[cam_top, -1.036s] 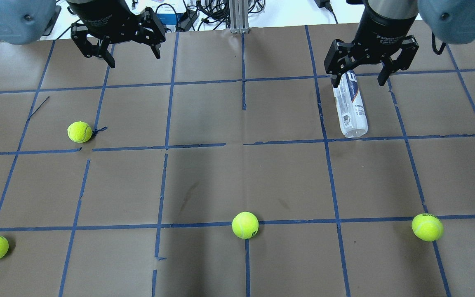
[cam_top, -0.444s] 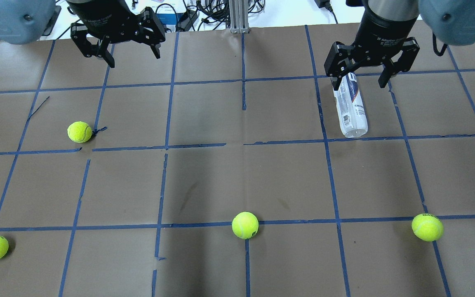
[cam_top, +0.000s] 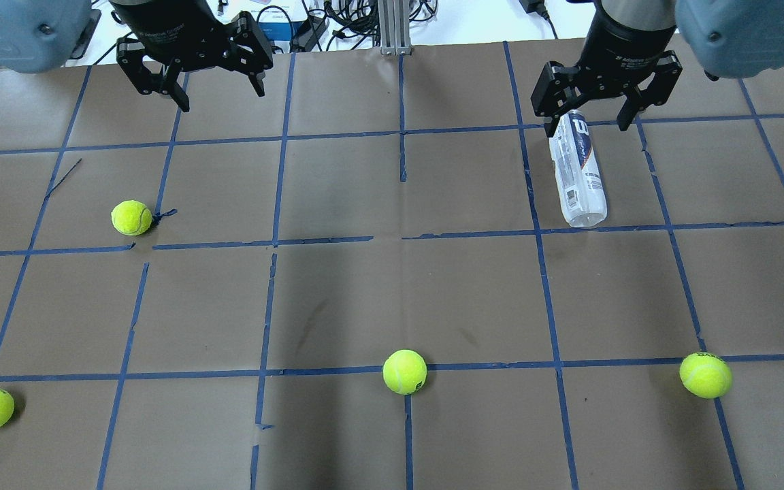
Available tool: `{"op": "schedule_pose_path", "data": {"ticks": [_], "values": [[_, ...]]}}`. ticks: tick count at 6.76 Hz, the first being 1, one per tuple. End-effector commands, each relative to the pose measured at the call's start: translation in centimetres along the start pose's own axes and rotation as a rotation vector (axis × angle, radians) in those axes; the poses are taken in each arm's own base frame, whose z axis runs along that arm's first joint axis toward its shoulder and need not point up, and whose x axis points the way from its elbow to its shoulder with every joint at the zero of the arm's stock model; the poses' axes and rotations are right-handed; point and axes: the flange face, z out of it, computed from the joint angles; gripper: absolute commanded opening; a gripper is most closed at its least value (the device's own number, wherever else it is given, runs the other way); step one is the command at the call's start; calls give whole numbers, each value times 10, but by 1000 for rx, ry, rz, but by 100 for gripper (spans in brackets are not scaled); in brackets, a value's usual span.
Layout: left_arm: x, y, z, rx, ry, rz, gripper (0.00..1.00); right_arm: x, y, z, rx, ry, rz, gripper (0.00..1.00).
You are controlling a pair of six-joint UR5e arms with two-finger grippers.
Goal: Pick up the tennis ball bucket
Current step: 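Lower the right gripper and close it around the Wilson can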
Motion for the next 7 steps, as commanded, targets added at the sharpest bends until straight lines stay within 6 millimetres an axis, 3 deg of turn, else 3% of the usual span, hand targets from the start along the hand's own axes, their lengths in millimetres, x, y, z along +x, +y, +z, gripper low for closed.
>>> {"op": "schedule_pose_path", "data": {"ticks": [1,2,3,6,7], "values": [[0,0,1,-1,-1,-1,100,24,-48,58,21,41,-57,100],[0,0,0,0,-1,1,100,46,-72,97,16,40,-35,100],[0,0,0,0,1,-1,100,55,-85,130,-8,37,-24,100],[0,0,0,0,1,-1,100,73,-92,202,13,43,5,100],[0,0,0,0,1,-1,100,79,-95,215,-2,39,10,100]]}}
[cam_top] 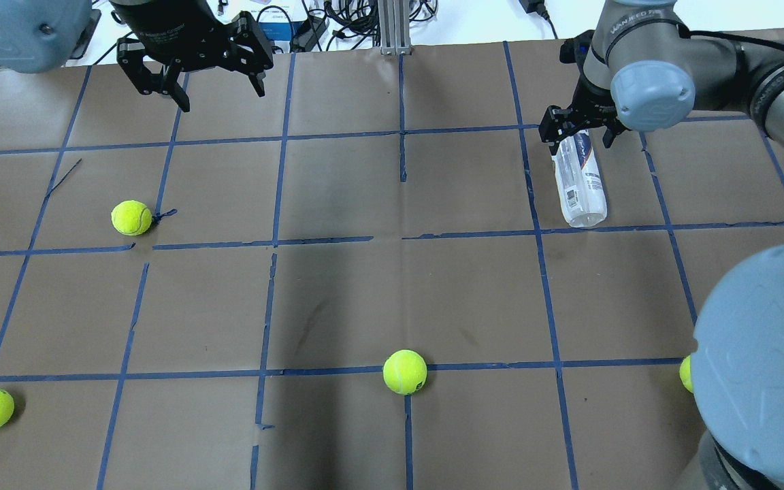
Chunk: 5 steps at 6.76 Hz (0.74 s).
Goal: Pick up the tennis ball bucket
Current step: 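Lower the right gripper and close it around the Wilson can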
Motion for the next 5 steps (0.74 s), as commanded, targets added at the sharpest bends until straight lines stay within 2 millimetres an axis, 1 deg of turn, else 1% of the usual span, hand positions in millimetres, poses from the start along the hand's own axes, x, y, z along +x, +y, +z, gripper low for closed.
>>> {"op": "schedule_pose_path", "data": {"ticks": [1,4,5], "values": [[0,0,0,0,-1,0,100,6,-3,24,-10,-3,7,100],[0,0,0,2,0,2,100,6,-10,52,-18,-4,12,100],[-1,-1,0,2,0,0,100,6,-10,55,-22,-5,15,98]]}}
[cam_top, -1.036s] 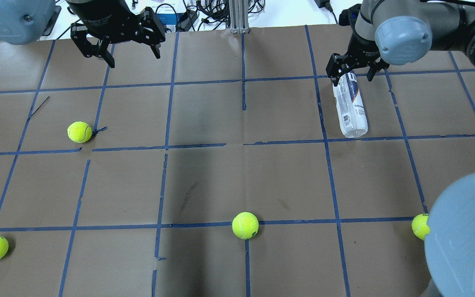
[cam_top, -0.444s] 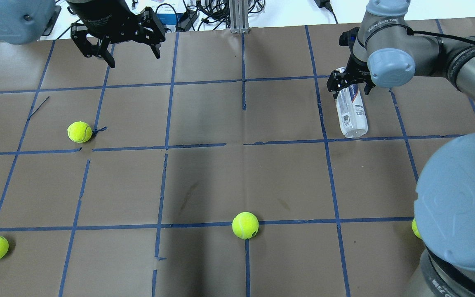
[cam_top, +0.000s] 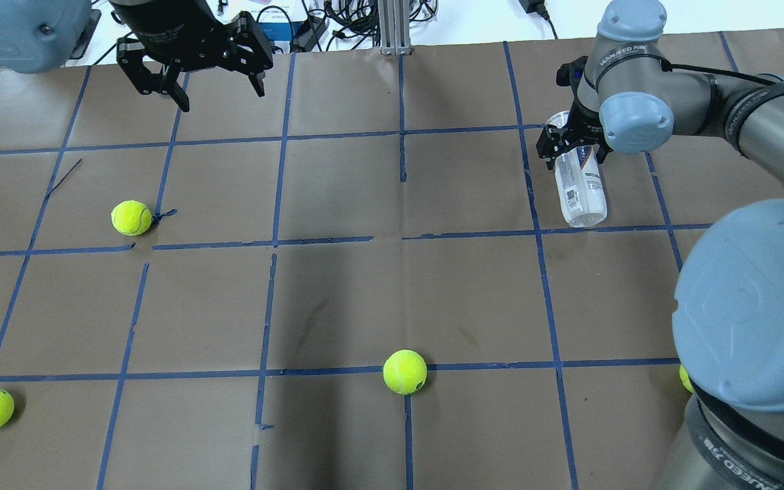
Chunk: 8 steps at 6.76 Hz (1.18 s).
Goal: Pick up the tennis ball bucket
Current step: 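Lower the right gripper and close it around the Wilson can, then carry the can with the right gripper toward the left gripper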
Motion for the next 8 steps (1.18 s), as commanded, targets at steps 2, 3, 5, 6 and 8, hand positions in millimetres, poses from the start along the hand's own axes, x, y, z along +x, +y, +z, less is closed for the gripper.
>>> {"op": "schedule_pose_path", "data": {"ticks": [2,3,5,6,8], "values": [[0,-1,-4,8,2,-1,100,0,0,7,-8,-1,0,72],[0,-1,-4,8,2,-1,100,0,-2,2,1,-1,-8,68],[1,-2,-4,14,4,1,100,-10,-11,-31,46,-6,-32,69],[1,-2,-3,14,4,1,100,-34,-11,-42,66,-2,-124,69],[0,-3,-3,17,6,-2,100,-133,-3,-71,121,9,-368,69]]}}
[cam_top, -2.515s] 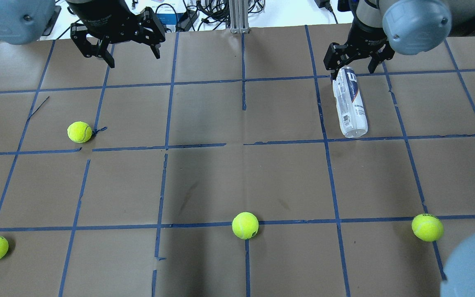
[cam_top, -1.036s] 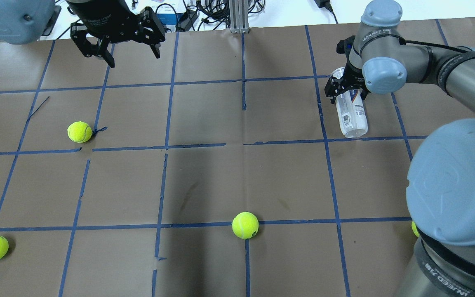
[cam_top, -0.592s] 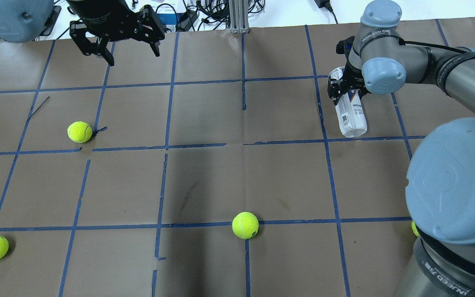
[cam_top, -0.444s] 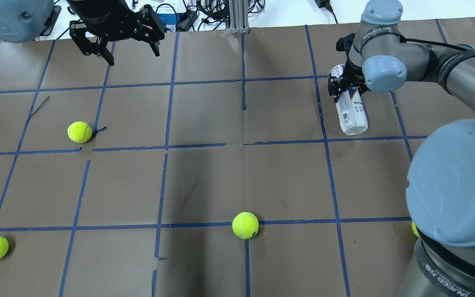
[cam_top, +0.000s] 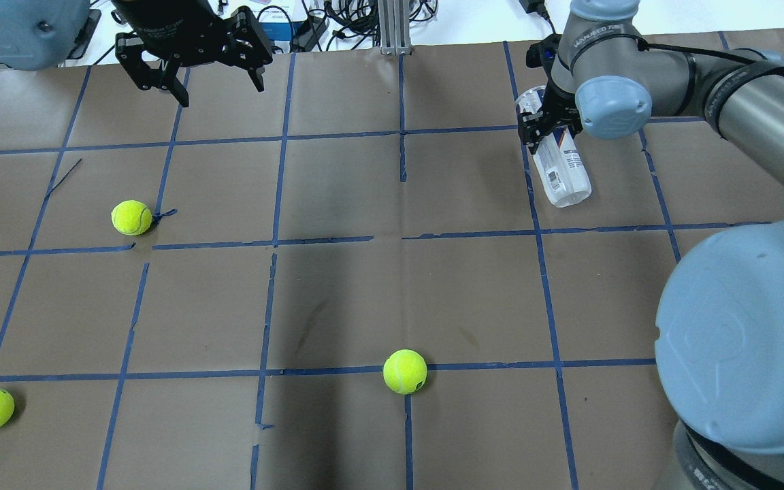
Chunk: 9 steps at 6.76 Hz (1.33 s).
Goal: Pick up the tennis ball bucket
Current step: 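Carry the can with the right gripper toward the left gripper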
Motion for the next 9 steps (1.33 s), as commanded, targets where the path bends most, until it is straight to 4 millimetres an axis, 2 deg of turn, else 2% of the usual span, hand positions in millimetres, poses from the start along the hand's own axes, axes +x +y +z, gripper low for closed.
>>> {"op": "schedule_pose_path", "data": {"ticks": [1,2,3,4,5,6,7,8,9], "values": [[0,0,0,2,2,-2,100,-132,-15,-42,84,16,-312,69],[0,0,0,2,2,-2,100,-188,-17,-62,126,22,-483,69],[0,0,0,2,2,0,100,-219,-18,-76,159,27,-645,70],[0,0,0,2,2,0,100,-242,-19,-71,171,28,-786,70],[0,0,0,2,0,-2,100,-275,-26,-65,209,27,-892,70],[-1,1,1,-1,-1,-2,100,-306,-42,-63,238,32,-976,70],[0,0,0,0,1,0,100,-339,-48,-57,254,32,-1020,71],[0,0,0,1,1,0,100,-341,-51,-48,245,42,-1114,70],[0,0,0,1,1,0,100,-341,-51,-49,246,49,-1150,70]]}}
